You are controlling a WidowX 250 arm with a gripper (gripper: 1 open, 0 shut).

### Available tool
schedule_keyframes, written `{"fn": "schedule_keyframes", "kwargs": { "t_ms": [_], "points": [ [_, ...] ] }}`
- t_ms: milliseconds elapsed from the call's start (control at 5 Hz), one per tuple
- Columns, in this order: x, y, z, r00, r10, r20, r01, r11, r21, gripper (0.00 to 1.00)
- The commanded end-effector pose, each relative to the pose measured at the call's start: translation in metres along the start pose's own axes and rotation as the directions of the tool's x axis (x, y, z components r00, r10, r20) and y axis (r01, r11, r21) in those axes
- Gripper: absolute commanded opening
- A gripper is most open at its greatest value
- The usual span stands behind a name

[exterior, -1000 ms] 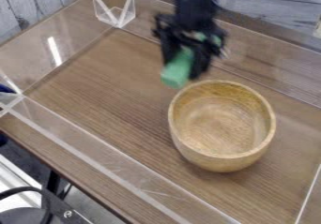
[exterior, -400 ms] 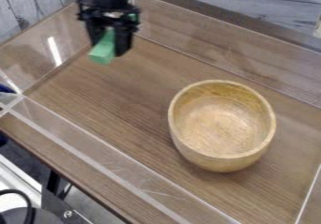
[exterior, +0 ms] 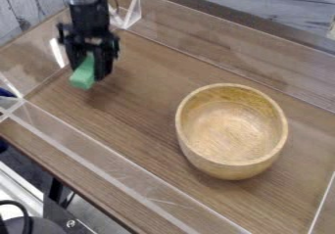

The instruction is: Remove the green block from inside the brown bowl and put it on the table

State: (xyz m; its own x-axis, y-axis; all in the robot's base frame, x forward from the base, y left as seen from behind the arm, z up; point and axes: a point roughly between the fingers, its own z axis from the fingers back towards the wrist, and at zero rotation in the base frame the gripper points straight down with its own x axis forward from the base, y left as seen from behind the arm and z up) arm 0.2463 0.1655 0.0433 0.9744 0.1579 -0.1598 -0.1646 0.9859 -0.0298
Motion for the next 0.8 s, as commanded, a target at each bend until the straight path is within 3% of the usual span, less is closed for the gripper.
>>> {"fn": "schedule_keyframes", "kwargs": {
  "t_ms": [0, 200, 600],
  "points": [
    [0.003, -0.005, 0.054, 0.993, -0.011, 0.116, 0.009, 1.000, 0.015, 0.00],
    [-0.001, -0.015, 0.093, 0.985, -0.024, 0.173, 0.024, 1.000, 0.001, 0.00],
    [0.006, -0.025, 0.034, 0.992, -0.082, 0.095, 0.080, 0.996, 0.031, 0.00]
  ]
}}
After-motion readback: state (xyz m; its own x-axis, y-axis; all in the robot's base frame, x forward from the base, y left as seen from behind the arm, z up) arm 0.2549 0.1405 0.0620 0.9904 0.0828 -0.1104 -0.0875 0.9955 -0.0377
